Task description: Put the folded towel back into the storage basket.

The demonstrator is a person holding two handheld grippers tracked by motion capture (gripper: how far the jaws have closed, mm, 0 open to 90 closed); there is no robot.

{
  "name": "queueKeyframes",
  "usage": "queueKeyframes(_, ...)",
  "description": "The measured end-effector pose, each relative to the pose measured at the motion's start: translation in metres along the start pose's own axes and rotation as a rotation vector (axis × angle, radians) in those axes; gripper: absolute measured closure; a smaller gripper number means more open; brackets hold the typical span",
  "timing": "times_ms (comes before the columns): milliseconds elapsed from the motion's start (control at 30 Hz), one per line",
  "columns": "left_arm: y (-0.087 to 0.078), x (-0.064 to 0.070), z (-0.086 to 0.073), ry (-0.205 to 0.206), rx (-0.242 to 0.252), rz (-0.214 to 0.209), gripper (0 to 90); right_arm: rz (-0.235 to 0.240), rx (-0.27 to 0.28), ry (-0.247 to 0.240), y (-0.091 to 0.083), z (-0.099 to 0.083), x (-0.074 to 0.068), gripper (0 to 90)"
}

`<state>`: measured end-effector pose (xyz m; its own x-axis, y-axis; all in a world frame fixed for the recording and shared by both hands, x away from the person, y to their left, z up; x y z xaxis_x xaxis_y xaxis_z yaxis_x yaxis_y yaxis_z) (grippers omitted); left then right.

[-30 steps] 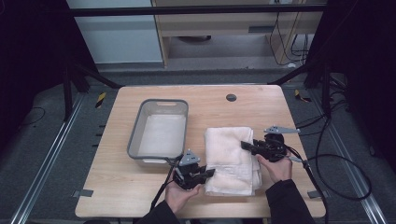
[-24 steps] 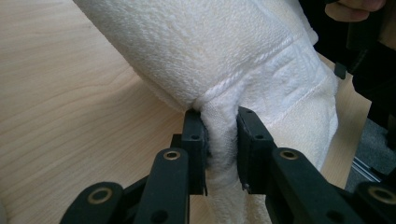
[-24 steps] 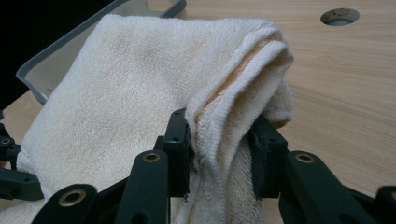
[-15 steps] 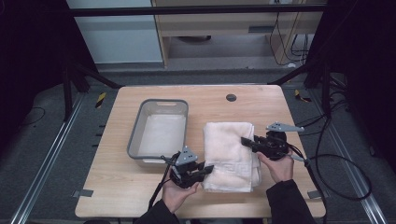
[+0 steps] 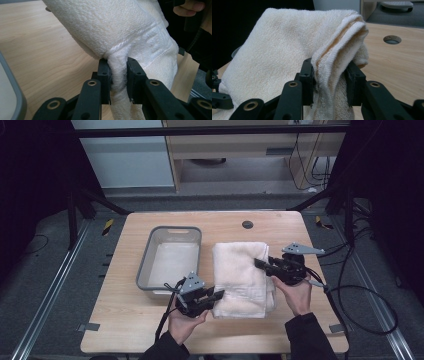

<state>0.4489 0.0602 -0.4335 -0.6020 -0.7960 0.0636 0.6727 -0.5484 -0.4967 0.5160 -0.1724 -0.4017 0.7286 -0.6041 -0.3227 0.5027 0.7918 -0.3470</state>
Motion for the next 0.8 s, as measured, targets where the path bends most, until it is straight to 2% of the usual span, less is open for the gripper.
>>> queueKeyframes(333, -0.012, -0.01, 0.014, -0.002, 0.04, 0.014, 74.7, -0.003, 0.029, -0.032, 0.004, 0.017, -0.008, 64.7)
queueKeyframes(800, -0.033, -0.031, 0.026, 0.0, 0.08, 0.054, 74.7, 0.02, 0.056, -0.054, 0.024, 0.043, -0.023, 64.7)
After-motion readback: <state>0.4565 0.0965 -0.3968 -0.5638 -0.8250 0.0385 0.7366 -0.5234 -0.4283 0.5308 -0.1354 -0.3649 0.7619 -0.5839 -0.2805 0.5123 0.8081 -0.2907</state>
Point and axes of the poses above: each handheld gripper's, and its own axes: y roughly forward along the jaws, z roughly out of its top, x roughly to its right, the point moved 5 cm from there along y, roughly forward along the jaws, and after that the axes turned 14 degrees about z, right-handed, at the moved point
